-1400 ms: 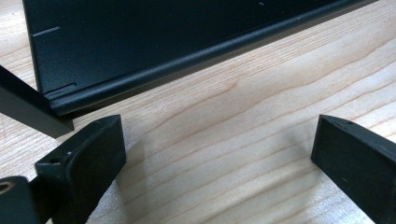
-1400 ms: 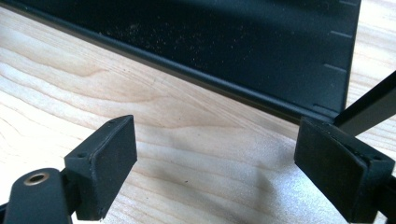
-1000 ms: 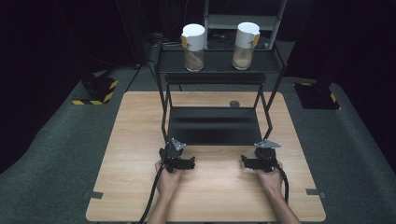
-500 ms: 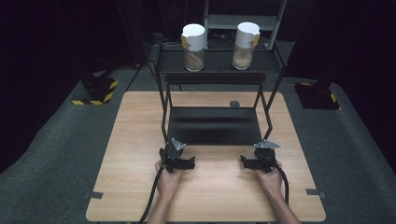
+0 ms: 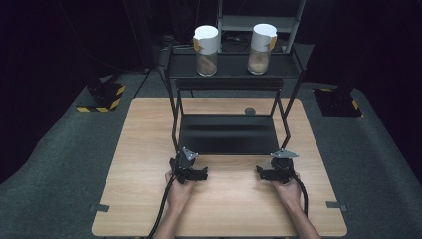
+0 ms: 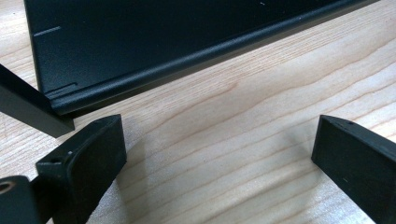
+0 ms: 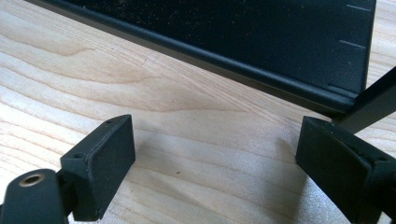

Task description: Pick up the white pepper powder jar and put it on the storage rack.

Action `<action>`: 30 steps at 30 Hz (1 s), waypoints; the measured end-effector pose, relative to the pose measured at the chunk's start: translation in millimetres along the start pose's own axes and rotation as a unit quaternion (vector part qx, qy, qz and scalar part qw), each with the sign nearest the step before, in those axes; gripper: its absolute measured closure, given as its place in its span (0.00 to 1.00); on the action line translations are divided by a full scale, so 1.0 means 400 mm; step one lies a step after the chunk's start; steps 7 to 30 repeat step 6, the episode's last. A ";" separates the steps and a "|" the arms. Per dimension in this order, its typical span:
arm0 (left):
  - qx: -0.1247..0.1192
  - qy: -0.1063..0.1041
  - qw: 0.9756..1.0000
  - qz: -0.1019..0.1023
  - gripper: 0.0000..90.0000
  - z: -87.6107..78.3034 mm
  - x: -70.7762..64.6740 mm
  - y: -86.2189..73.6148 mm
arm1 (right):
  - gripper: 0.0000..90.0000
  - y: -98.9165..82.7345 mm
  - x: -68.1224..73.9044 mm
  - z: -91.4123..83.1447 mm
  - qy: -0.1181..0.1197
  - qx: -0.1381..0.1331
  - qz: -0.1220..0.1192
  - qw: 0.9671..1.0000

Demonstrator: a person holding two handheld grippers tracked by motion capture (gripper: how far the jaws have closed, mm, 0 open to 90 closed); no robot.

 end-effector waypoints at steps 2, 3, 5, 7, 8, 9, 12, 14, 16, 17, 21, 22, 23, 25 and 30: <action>0.000 0.000 1.000 0.000 0.03 0.000 0.000 0.000 | 0.11 0.001 0.000 0.001 -0.001 0.001 0.001 1.000; 0.000 0.000 1.000 0.000 0.03 0.000 0.000 0.000 | 0.11 0.001 0.000 0.001 -0.001 0.001 0.001 1.000; 0.000 -0.002 1.000 0.000 0.03 0.000 0.001 0.000 | 0.10 0.001 0.000 0.001 -0.002 0.001 0.002 1.000; 0.001 -0.003 1.000 -0.001 0.03 0.000 0.002 0.001 | 0.08 0.002 0.000 0.002 -0.005 0.004 0.005 1.000; 0.001 -0.003 1.000 -0.001 0.03 0.000 0.002 0.001 | 0.08 0.002 0.000 0.002 -0.005 0.004 0.005 1.000; 0.001 -0.003 1.000 -0.001 0.03 0.000 0.002 0.001 | 0.08 0.002 0.000 0.002 -0.005 0.004 0.005 1.000; 0.001 -0.003 1.000 -0.001 0.03 0.000 0.002 0.001 | 0.08 0.002 0.000 0.002 -0.005 0.004 0.005 1.000; 0.001 -0.003 1.000 -0.001 0.03 0.000 0.002 0.001 | 0.08 0.002 0.000 0.002 -0.005 0.004 0.005 1.000; 0.001 -0.003 1.000 -0.001 0.03 0.000 0.002 0.001 | 0.08 0.002 0.000 0.002 -0.005 0.004 0.005 1.000; 0.001 -0.003 1.000 -0.001 0.03 0.000 0.002 0.001 | 0.08 0.002 0.000 0.002 -0.005 0.004 0.005 1.000; 0.001 -0.003 1.000 -0.001 0.03 0.000 0.002 0.001 | 0.08 0.002 0.000 0.002 -0.005 0.004 0.005 1.000; 0.001 -0.003 1.000 -0.001 0.03 0.000 0.002 0.001 | 0.08 0.002 0.000 0.002 -0.005 0.004 0.005 1.000; 0.001 -0.003 1.000 -0.001 0.03 0.000 0.002 0.001 | 0.08 0.002 0.000 0.002 -0.005 0.004 0.005 1.000; 0.001 -0.003 1.000 -0.001 0.03 0.000 0.002 0.001 | 0.08 0.002 0.000 0.002 -0.005 0.004 0.005 1.000; 0.001 -0.003 1.000 -0.001 0.03 0.000 0.002 0.001 | 0.08 0.002 0.000 0.002 -0.005 0.004 0.005 1.000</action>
Point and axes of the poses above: each handheld gripper's, and its own axes: z roughly forward along the jaws, y roughly out of its top, x roughly to its left, the point moved 9 cm from there along z, roughly forward along the jaws, and after that the axes turned 9 degrees about -z, right-handed, at the moved point
